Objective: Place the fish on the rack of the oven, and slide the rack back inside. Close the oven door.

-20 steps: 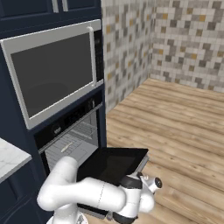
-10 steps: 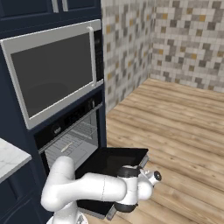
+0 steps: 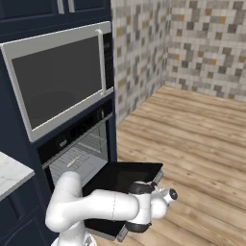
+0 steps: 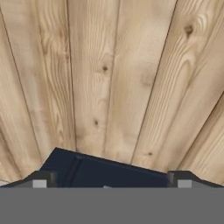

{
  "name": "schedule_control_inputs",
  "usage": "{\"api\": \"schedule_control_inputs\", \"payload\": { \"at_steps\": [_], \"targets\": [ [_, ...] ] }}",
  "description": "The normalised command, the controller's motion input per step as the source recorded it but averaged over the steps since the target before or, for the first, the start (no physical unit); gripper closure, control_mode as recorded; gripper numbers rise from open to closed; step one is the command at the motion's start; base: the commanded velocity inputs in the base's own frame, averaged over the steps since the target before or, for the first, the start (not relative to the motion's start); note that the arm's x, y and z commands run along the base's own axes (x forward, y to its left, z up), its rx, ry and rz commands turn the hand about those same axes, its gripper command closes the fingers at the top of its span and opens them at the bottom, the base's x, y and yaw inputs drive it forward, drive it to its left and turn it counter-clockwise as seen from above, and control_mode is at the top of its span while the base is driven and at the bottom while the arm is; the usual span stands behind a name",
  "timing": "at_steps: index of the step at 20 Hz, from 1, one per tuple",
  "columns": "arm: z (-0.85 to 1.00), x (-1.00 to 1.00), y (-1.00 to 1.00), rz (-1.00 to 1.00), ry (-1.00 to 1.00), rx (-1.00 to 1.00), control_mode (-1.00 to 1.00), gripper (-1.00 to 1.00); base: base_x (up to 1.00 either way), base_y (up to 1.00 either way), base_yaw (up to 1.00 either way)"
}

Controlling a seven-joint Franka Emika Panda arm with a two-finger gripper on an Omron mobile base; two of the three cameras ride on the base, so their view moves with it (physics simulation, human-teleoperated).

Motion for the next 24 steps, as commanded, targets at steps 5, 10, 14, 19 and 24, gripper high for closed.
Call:
{"api": "schedule_control_inputs", "payload": {
  "at_steps": [5,10,14,19,24],
  "targets": [
    [-1.0,-0.87,0.0,0.24,0.0,0.4,-1.0,-1.0,0.0,0.0,0.0],
    [-1.0,-1.0,0.0,0.27,0.0,0.34,-1.0,-1.0,0.0,0.0,0.0],
    [-1.0,-0.22,0.26,0.25,0.0,0.3,-1.0,-1.0,0.0,0.0,0.0],
    [-1.0,0.91,0.63,0.19,-0.01,0.26,-1.0,-1.0,0.0,0.0,0.0],
    [-1.0,0.98,0.7,0.14,-0.03,0.27,-1.0,-1.0,0.0,0.0,0.0]
  ]
}}
